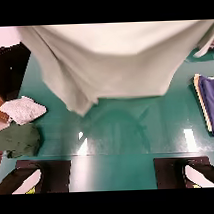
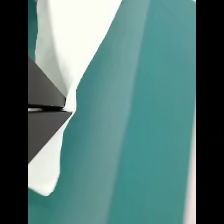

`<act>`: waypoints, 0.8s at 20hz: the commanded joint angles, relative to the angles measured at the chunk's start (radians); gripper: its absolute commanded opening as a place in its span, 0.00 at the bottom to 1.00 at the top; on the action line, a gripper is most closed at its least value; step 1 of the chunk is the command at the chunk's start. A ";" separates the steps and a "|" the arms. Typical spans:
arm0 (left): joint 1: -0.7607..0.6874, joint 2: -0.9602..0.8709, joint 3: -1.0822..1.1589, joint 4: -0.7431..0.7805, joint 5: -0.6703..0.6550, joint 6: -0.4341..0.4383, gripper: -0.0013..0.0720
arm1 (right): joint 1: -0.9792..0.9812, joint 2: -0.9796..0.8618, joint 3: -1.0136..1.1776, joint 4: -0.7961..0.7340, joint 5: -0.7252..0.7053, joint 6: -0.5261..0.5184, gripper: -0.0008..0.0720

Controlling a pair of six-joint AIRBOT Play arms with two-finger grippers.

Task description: Fold the shirts.

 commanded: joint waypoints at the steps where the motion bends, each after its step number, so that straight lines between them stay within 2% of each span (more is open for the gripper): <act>1: 0.004 0.097 0.202 0.040 0.029 -0.055 0.06 | -0.002 0.077 0.109 -0.004 -0.023 -0.010 0.03; 4: 0.004 0.110 0.286 0.030 0.046 -0.103 0.06 | -0.002 0.210 -0.003 -0.006 -0.137 -0.039 0.03; 7: 0.004 0.113 0.295 0.031 0.086 -0.115 0.06 | -0.002 0.251 0.002 -0.107 -0.169 -0.037 0.03; 11: 0.004 0.076 0.196 0.174 0.112 -0.121 0.06 | -0.002 0.113 0.163 -0.185 -0.059 -0.033 0.03; 12: 0.004 0.056 0.141 0.221 0.106 -0.150 0.06 | -0.002 0.065 0.166 -0.185 -0.029 -0.033 0.03; 14: 0.004 -0.021 0.037 0.272 0.047 -0.169 0.06 | -0.002 -0.023 0.076 -0.183 0.001 -0.033 0.03; 16: 0.004 -0.148 -0.024 0.261 -0.062 -0.167 0.06 | -0.002 -0.119 -0.069 -0.183 0.022 -0.029 0.03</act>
